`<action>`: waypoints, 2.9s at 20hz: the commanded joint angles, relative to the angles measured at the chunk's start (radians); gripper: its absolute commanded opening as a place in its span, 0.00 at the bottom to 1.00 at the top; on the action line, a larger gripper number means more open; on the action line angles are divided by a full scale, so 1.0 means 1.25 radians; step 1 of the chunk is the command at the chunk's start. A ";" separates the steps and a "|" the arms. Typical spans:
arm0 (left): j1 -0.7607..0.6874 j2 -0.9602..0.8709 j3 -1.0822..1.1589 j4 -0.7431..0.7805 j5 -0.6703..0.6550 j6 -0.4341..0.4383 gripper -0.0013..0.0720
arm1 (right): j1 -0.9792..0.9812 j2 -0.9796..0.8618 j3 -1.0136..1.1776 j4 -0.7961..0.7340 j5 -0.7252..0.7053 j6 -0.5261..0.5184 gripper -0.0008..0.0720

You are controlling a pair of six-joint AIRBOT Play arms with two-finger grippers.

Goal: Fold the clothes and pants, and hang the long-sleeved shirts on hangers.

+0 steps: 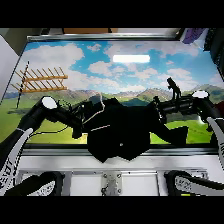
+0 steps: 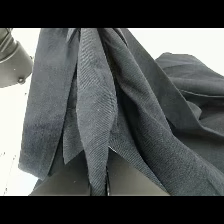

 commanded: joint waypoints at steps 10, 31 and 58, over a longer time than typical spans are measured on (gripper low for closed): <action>0.000 0.001 0.001 0.002 -0.008 -0.089 0.63 | 0.000 0.001 0.000 0.044 -0.008 0.000 0.04; 0.119 0.105 -0.001 0.000 0.006 -0.254 0.63 | 0.001 0.009 0.000 0.152 -0.084 0.052 0.04; 0.117 0.105 -0.001 0.002 0.010 -0.228 0.05 | 0.000 0.009 0.000 0.152 -0.083 0.061 0.05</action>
